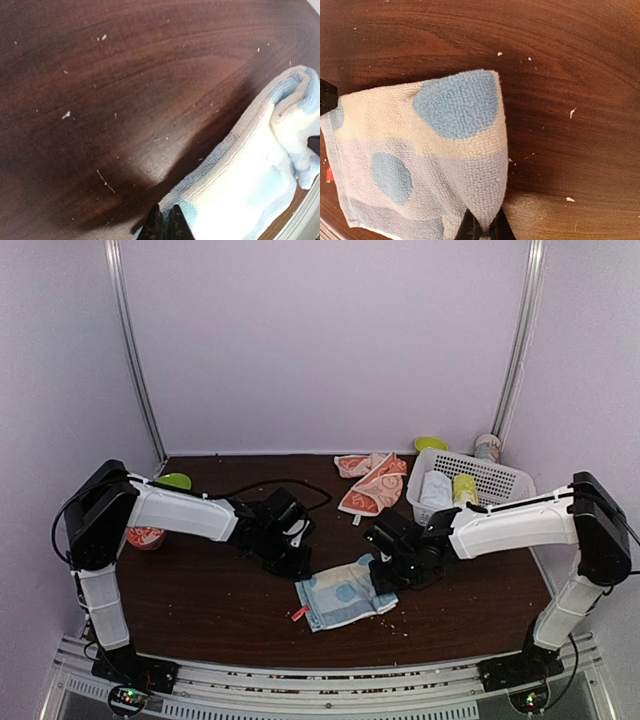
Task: Roll the towels
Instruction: Roll the towel at the center of the board.
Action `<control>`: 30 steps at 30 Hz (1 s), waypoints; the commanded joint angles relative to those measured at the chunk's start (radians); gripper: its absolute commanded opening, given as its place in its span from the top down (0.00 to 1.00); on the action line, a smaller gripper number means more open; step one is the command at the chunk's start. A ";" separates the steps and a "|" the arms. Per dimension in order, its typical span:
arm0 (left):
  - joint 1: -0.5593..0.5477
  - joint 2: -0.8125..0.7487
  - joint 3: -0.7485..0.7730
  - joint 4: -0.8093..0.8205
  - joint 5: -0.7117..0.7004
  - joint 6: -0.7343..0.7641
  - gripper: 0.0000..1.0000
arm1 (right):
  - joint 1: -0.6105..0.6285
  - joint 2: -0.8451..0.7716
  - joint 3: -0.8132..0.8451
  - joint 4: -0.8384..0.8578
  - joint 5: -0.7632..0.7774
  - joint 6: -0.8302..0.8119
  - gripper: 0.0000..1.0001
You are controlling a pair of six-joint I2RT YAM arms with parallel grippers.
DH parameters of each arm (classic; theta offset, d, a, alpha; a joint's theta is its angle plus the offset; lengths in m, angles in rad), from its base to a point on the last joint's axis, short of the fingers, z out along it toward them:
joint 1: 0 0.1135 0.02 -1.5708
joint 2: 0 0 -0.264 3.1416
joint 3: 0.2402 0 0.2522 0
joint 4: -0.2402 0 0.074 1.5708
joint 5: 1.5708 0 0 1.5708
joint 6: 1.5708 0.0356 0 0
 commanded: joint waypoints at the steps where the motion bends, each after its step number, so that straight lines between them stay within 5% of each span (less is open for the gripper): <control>1: -0.005 0.011 -0.033 0.038 0.011 0.007 0.96 | 0.037 0.045 0.062 -0.112 0.148 0.010 1.00; 20: -0.030 -0.022 -0.094 0.076 0.026 -0.021 0.99 | 0.143 0.147 0.175 -0.127 0.205 0.072 1.00; 25: -0.030 -0.141 -0.089 -0.015 -0.032 0.010 0.78 | 0.142 0.144 0.152 -0.123 0.219 0.081 1.00; 30: -0.039 -0.237 -0.091 -0.033 -0.002 0.002 0.74 | 0.142 0.148 0.148 -0.113 0.219 0.082 1.00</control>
